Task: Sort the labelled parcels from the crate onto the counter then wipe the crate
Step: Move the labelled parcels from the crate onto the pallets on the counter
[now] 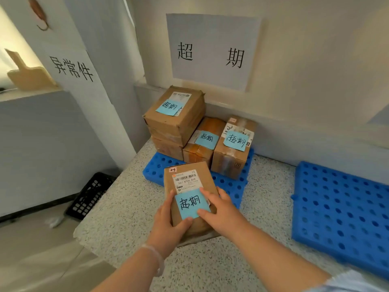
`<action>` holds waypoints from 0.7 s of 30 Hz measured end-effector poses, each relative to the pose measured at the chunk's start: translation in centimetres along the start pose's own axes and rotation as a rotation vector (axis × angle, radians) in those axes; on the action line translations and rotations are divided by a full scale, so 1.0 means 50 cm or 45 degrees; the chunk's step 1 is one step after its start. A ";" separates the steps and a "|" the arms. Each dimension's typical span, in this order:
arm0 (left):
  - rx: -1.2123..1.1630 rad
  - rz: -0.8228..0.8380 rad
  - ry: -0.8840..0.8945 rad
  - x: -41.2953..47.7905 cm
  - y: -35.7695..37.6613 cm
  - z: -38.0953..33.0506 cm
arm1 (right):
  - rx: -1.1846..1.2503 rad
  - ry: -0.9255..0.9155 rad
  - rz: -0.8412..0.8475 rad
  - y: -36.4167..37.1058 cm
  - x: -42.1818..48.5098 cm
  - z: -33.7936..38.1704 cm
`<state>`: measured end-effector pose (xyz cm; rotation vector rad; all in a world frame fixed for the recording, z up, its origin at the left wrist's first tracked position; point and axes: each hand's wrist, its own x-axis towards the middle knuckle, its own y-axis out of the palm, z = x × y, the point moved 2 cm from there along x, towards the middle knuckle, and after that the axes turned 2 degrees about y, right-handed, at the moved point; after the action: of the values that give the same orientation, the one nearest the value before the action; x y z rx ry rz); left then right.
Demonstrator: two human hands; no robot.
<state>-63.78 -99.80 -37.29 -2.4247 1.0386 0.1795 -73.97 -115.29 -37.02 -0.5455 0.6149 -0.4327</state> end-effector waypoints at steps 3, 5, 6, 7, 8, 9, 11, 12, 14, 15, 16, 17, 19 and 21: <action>-0.083 -0.076 -0.110 0.019 -0.026 0.032 | -0.006 0.019 0.066 0.025 0.031 0.038; -0.082 -0.127 -0.106 0.034 -0.042 0.034 | -0.027 0.016 0.053 0.031 0.045 0.060; -0.075 -0.156 -0.095 0.046 -0.054 0.037 | -0.046 0.018 0.034 0.036 0.056 0.072; -0.062 -0.190 -0.091 0.059 -0.065 0.040 | -0.061 0.025 0.002 0.041 0.067 0.080; -0.056 -0.224 -0.103 0.073 -0.076 0.042 | -0.065 0.037 -0.037 0.047 0.076 0.086; -0.054 -0.249 -0.138 0.086 -0.086 0.046 | -0.060 0.061 -0.076 0.055 0.083 0.091; -0.070 -0.258 -0.195 0.104 -0.101 0.049 | -0.047 0.129 -0.130 0.077 0.088 0.096; -0.068 -0.244 -0.205 0.111 -0.106 0.050 | -0.047 0.161 -0.138 0.091 0.087 0.097; -0.060 -0.166 -0.188 0.126 -0.106 0.053 | -0.039 0.221 -0.130 0.120 0.086 0.096; -0.058 -0.106 -0.168 0.133 -0.102 0.056 | -0.010 0.246 -0.130 0.131 0.088 0.095; -0.057 -0.047 -0.151 0.140 -0.098 0.058 | 0.036 0.270 -0.139 0.137 0.092 0.097; -0.053 0.012 -0.144 0.148 -0.093 0.063 | 0.086 0.292 -0.157 0.139 0.098 0.099; -0.049 0.128 -0.161 0.162 -0.090 0.071 | 0.139 0.325 -0.205 0.135 0.112 0.106; -0.010 0.254 -0.132 0.173 -0.100 0.078 | 0.132 0.341 -0.246 0.125 0.126 0.115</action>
<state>-53.92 -100.53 -41.39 -2.2895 1.2328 0.3734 -64.29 -111.77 -39.44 -0.4529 0.7949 -0.7237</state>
